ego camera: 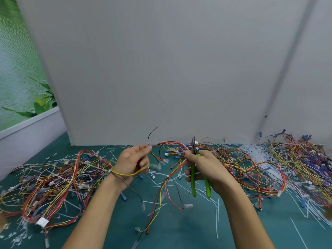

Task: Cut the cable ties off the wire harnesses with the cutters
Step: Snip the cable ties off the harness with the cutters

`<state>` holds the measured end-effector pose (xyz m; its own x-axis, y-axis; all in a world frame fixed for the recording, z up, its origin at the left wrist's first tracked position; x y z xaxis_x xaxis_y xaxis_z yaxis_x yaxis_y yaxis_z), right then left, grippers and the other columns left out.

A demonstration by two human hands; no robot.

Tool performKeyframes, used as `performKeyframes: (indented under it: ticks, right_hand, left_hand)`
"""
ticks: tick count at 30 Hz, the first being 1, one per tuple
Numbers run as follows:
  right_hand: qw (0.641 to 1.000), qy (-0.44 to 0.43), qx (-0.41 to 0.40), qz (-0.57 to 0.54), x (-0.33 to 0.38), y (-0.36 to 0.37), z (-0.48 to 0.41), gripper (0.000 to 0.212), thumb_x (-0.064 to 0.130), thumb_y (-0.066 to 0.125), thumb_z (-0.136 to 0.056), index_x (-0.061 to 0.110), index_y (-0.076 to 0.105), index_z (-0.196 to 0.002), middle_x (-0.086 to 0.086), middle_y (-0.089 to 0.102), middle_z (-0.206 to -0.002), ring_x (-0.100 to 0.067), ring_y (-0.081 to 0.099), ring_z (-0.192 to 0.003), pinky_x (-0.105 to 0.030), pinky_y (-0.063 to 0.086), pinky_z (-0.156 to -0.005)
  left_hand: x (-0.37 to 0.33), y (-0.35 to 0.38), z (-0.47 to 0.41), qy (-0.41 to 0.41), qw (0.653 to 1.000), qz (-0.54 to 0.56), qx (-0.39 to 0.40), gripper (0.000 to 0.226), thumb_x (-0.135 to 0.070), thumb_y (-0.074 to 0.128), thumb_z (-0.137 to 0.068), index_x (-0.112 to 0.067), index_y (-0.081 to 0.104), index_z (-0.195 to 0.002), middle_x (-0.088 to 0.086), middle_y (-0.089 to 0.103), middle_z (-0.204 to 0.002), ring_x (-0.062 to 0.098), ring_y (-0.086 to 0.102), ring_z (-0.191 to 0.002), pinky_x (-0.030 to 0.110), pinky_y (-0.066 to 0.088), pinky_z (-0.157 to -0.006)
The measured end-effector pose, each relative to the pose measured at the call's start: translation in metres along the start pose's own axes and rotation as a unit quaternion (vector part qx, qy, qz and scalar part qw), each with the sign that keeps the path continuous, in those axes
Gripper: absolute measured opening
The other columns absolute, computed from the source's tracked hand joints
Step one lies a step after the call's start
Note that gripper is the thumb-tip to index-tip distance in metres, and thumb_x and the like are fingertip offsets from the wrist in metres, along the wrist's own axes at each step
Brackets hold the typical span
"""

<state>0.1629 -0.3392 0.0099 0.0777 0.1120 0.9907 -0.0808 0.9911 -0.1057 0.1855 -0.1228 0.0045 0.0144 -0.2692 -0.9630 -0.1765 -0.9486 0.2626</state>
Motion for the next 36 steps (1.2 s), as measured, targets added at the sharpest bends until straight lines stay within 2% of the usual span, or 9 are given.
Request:
performKeyframes:
  ticks: [4, 8, 12, 16, 21, 23, 27, 31, 36]
  right_hand:
    - [1.0, -0.001, 0.005, -0.02, 0.001, 0.0, -0.001, 0.025, 0.03, 0.06, -0.104, 0.007, 0.059, -0.096, -0.008, 0.057, -0.081, -0.021, 0.065, -0.061, -0.042, 0.062, -0.065]
    - [1.0, -0.003, 0.004, -0.014, 0.001, -0.001, -0.002, 0.025, 0.032, 0.061, -0.104, 0.008, 0.061, -0.094, -0.008, 0.059, -0.079, -0.02, 0.066, -0.062, -0.042, 0.062, -0.065]
    - [1.0, -0.004, 0.0, -0.019, 0.001, -0.002, -0.002, 0.025, 0.032, 0.063, -0.103, 0.009, 0.062, -0.093, -0.007, 0.059, -0.078, -0.02, 0.066, -0.062, -0.04, 0.061, -0.064]
    - [1.0, 0.004, -0.004, -0.015, -0.001, -0.003, -0.002, 0.026, 0.032, 0.064, -0.102, 0.006, 0.064, -0.097, -0.007, 0.059, -0.08, -0.019, 0.062, -0.062, -0.039, 0.061, -0.063]
    - [0.999, 0.035, -0.019, -0.024, -0.005, -0.005, -0.003, 0.025, 0.028, 0.061, -0.102, 0.004, 0.06, -0.11, -0.007, 0.053, -0.081, -0.018, 0.053, -0.059, -0.039, 0.059, -0.062]
    - [0.997, 0.059, 0.006, -0.051, -0.007, 0.0, -0.003, 0.019, 0.024, 0.059, -0.101, 0.007, 0.058, -0.11, -0.004, 0.049, -0.074, -0.018, 0.049, -0.056, -0.04, 0.058, -0.062]
    - [0.987, 0.079, 0.086, -0.113, -0.002, 0.015, 0.006, 0.004, 0.015, 0.053, -0.098, 0.013, 0.055, -0.094, 0.0, 0.047, -0.067, -0.017, 0.044, -0.055, -0.034, 0.048, -0.057]
    - [0.984, 0.05, 0.105, -0.137, 0.003, 0.019, 0.009, 0.016, 0.002, 0.052, -0.092, 0.013, 0.05, -0.081, -0.004, 0.046, -0.074, -0.016, 0.045, -0.058, -0.033, 0.038, -0.056]
    - [0.995, 0.019, 0.056, -0.078, 0.006, 0.008, 0.006, 0.011, 0.002, 0.055, -0.089, 0.011, 0.053, -0.082, -0.009, 0.049, -0.081, -0.016, 0.048, -0.061, -0.031, 0.038, -0.054]
  left_hand:
    - [0.022, 0.01, 0.005, -0.077, 0.981, -0.172, 0.049, 0.015, -0.026, 0.071, -0.091, -0.011, 0.07, -0.091, 0.005, 0.058, -0.068, 0.014, 0.051, -0.056, 0.024, 0.038, -0.05]
    - [0.029, 0.029, 0.011, -0.08, 0.968, -0.199, 0.129, 0.012, -0.022, 0.068, -0.094, -0.016, 0.079, -0.096, 0.005, 0.075, -0.105, 0.016, 0.067, -0.097, 0.031, 0.051, -0.076]
    - [0.037, 0.056, 0.029, -0.125, 0.945, -0.151, 0.261, 0.032, -0.031, 0.057, -0.099, -0.005, 0.074, -0.109, 0.018, 0.073, -0.105, 0.032, 0.069, -0.1, 0.037, 0.055, -0.084]
    - [0.036, 0.061, 0.031, -0.107, 0.949, -0.136, 0.261, 0.056, -0.031, 0.065, -0.092, 0.021, 0.059, -0.111, 0.013, 0.069, -0.088, 0.026, 0.068, -0.081, 0.03, 0.056, -0.072]
    - [0.027, 0.057, 0.023, -0.08, 0.972, -0.083, 0.202, 0.031, -0.035, 0.074, -0.082, -0.008, 0.079, -0.096, 0.004, 0.067, -0.078, 0.016, 0.064, -0.062, 0.025, 0.053, -0.061]
    - [0.027, 0.058, 0.022, -0.086, 0.976, -0.046, 0.193, 0.03, -0.035, 0.074, -0.082, -0.01, 0.079, -0.096, 0.002, 0.065, -0.077, 0.015, 0.062, -0.059, 0.024, 0.051, -0.058]
    - [0.027, 0.072, 0.026, -0.107, 0.966, 0.05, 0.229, 0.025, -0.034, 0.069, -0.087, -0.011, 0.077, -0.095, 0.006, 0.07, -0.096, 0.019, 0.068, -0.078, 0.028, 0.054, -0.064]
    - [0.025, 0.084, 0.03, -0.133, 0.946, 0.137, 0.261, 0.022, -0.033, 0.072, -0.087, -0.011, 0.072, -0.087, 0.015, 0.068, -0.124, 0.03, 0.068, -0.108, 0.037, 0.056, -0.08]
    - [0.02, 0.09, 0.034, -0.155, 0.917, 0.23, 0.286, 0.028, -0.031, 0.082, -0.082, -0.006, 0.07, -0.088, 0.019, 0.071, -0.117, 0.036, 0.066, -0.116, 0.044, 0.057, -0.09]
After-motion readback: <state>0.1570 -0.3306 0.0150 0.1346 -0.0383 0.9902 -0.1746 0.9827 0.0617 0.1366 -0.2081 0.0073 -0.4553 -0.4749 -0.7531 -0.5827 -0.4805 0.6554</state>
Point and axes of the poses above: each hand's wrist, its own z-axis away from the middle knuckle, its own y-axis out of the palm, x = y × z, the point moved 9 cm from there along -z, towards the middle knuckle
